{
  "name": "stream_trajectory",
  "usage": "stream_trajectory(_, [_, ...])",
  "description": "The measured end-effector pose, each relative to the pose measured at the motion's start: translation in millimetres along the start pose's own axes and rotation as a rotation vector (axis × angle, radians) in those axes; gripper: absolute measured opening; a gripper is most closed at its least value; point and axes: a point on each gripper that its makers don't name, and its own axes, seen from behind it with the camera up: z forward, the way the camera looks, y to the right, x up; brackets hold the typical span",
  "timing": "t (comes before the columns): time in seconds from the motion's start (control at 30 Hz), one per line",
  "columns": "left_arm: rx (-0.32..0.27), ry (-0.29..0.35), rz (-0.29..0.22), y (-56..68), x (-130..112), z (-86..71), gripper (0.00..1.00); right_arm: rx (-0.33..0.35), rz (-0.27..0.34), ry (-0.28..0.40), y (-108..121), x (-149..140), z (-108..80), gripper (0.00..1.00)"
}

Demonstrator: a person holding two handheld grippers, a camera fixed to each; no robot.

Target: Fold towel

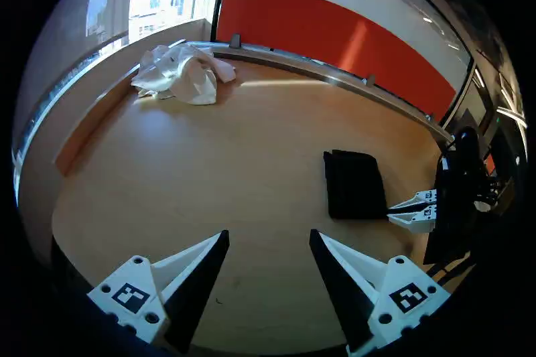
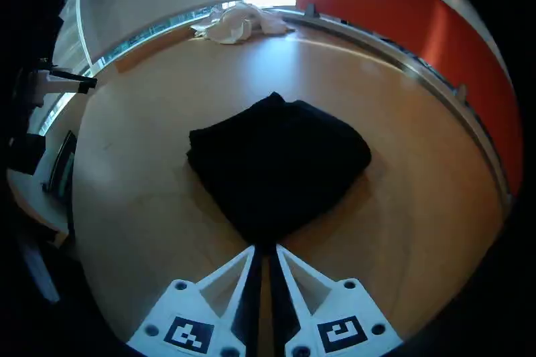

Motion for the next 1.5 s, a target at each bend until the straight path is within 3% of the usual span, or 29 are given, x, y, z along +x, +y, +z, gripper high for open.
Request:
stream_trajectory(0.2, [-0.005, 0.002, 0.0, 0.9, 1.0, 0.8, 0.89, -0.012, -0.02, 0.027, 3.6, 14.8, -6.2, 0.06])
stream_trajectory(0.43, [-0.015, 0.014, -0.003, 3.1, 6.2, 2.1, 0.89, -0.035, -0.057, 0.083, 13.8, 52.2, -23.8, 0.05])
stream_trajectory(0.97, [-0.05, 0.069, 0.014, 14.6, 35.8, -1.8, 0.89, -0.1, -0.15, 0.236, 34.1, 156.9, -85.6, 0.05])
stream_trajectory(1.17, [-0.067, 0.078, 0.025, 21.3, 42.6, -0.6, 0.89, -0.128, -0.16, 0.27, 41.6, 175.0, -109.6, 0.05])
stream_trajectory(1.5, [-0.091, 0.083, 0.051, 32.6, 50.0, 1.5, 0.89, -0.169, -0.15, 0.284, 61.0, 174.3, -134.5, 0.05])
